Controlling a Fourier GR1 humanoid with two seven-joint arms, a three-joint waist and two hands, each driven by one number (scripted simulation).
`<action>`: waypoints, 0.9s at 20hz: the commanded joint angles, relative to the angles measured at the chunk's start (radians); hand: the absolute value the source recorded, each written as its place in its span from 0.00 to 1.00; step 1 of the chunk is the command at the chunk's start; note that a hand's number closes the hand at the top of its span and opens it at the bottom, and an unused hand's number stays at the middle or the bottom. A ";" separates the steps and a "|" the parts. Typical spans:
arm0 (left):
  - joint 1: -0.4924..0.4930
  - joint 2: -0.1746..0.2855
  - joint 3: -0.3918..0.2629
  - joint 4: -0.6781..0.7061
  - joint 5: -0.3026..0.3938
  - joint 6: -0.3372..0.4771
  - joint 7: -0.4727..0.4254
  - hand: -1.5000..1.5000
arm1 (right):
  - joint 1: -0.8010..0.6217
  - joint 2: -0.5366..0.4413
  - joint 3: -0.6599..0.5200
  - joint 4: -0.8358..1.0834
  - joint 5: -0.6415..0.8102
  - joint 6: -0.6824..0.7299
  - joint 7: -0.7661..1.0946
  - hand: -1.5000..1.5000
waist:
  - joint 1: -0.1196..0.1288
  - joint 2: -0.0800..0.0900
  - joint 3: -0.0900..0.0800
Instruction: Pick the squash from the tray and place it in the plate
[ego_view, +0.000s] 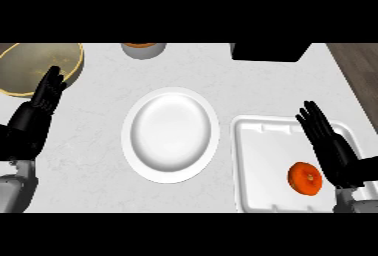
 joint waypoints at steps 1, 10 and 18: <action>0.030 -0.024 -0.004 -0.027 -0.006 0.023 0.006 0.50 | 0.020 -0.021 -0.079 -0.067 -0.052 -0.015 -0.002 0.00 | -0.010 0.023 0.059; 0.287 0.028 -0.014 0.040 -0.111 0.035 -0.105 0.50 | 0.130 0.142 -0.366 -0.204 -0.024 -0.488 -0.175 0.00 | -0.030 0.015 0.057; 0.292 -0.009 -0.008 0.041 -0.136 0.036 -0.151 0.50 | 0.481 0.361 -0.220 -0.673 0.028 -0.573 -0.247 0.00 | -0.011 0.028 0.059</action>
